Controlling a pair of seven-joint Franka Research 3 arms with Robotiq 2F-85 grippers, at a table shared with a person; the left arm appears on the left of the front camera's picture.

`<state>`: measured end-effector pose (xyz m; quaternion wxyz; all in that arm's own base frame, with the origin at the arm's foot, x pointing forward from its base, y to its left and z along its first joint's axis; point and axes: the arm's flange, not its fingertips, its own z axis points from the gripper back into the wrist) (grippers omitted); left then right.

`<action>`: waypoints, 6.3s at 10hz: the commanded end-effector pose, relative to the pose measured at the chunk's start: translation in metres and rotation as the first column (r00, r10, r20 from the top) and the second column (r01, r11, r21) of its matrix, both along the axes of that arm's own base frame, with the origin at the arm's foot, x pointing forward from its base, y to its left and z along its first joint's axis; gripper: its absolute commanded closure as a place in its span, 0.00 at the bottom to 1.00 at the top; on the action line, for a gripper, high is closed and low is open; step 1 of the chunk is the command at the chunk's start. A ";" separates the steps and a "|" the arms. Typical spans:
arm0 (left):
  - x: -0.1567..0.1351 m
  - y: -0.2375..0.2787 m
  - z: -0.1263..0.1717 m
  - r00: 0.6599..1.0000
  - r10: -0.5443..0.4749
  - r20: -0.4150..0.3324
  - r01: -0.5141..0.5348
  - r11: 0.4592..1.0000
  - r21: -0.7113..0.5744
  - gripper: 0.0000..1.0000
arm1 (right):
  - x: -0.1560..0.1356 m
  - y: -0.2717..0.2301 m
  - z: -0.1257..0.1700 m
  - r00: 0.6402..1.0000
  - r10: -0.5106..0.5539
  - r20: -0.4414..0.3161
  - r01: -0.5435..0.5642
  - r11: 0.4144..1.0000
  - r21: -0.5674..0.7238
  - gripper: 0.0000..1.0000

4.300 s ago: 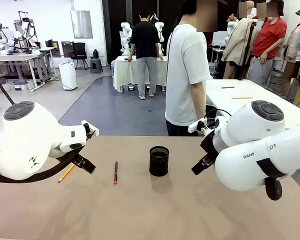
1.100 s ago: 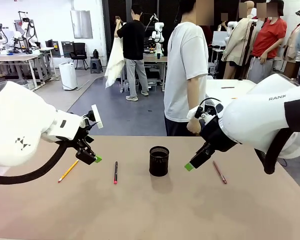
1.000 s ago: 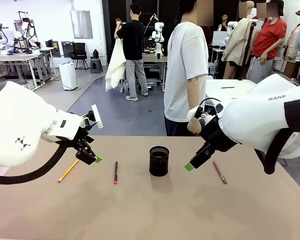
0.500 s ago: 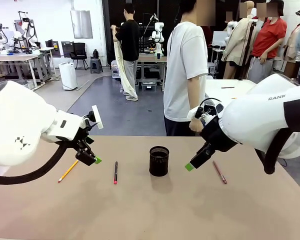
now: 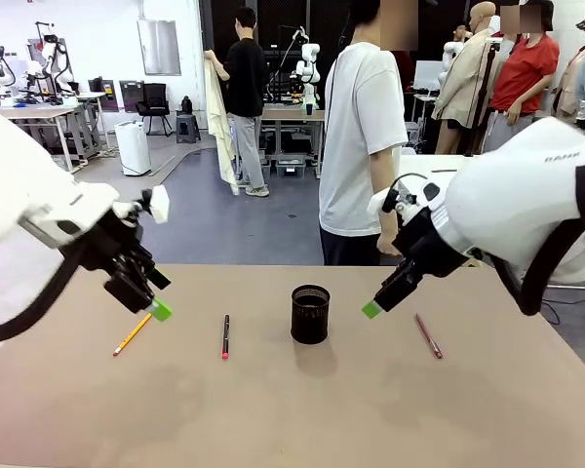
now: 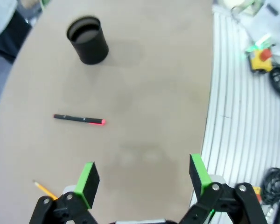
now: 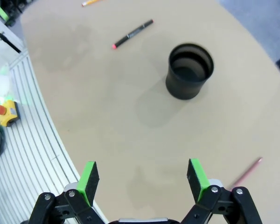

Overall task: Place the pens into the pen holder.
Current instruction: Pick up a writing instrument from the table and place it into the Pen holder.

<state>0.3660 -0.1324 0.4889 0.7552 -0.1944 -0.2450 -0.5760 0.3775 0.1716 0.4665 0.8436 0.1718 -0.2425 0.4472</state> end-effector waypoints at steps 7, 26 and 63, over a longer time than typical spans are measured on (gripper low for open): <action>0.027 0.081 0.039 0.983 0.022 0.184 0.010 0.985 -0.173 0.00 | 0.038 -0.088 0.095 0.985 0.046 0.165 -0.069 0.988 0.139 0.00; 0.036 0.095 0.066 0.984 0.072 0.165 -0.045 0.985 -0.164 0.00 | 0.036 -0.112 0.105 0.986 0.016 0.163 -0.032 0.995 0.091 0.00; 0.036 0.095 0.066 0.984 0.072 0.165 -0.045 0.985 -0.164 0.00 | 0.162 -0.060 -0.161 0.530 -0.840 -0.113 0.701 0.510 -0.498 0.00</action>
